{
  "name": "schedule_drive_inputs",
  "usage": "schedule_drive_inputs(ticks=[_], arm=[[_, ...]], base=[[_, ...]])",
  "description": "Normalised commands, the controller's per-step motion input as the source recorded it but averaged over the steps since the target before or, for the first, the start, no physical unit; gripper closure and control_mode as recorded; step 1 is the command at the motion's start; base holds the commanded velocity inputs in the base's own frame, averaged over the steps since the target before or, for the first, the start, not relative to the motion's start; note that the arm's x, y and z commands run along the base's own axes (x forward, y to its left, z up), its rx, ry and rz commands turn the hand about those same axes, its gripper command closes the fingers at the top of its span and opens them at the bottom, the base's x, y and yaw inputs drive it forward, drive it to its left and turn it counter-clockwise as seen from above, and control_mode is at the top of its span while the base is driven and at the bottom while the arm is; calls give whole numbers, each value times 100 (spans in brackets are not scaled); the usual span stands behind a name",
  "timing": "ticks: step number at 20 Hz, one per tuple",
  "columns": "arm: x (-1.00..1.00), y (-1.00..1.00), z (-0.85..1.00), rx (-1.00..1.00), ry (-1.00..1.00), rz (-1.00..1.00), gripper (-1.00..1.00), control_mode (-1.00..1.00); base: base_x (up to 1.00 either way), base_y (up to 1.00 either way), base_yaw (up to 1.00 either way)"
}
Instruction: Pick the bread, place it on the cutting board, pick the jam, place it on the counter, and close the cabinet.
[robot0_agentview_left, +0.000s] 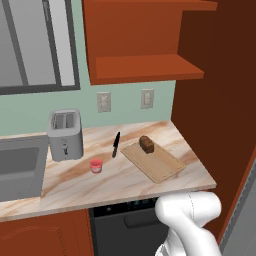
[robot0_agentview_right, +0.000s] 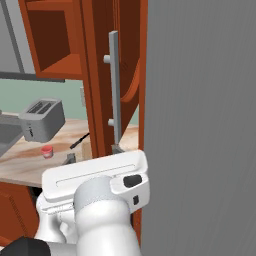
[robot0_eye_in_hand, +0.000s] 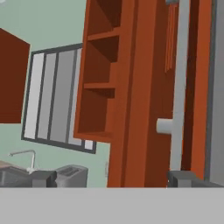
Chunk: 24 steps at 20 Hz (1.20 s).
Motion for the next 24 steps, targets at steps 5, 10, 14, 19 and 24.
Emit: schedule_drive_inputs(ticks=[5,10,14,19,24], arm=[[1,27,0,0,-3,4,-100,-100],[5,9,0,0,-4,5,-100,-100],[9,2,0,0,-4,4,-100,-100],[7,3,0,0,-4,4,-100,-100],[3,14,-2,0,-3,5,-100,-100]], base=[[0,0,0],[0,0,0],[0,0,0],[0,0,0],[0,0,0]])
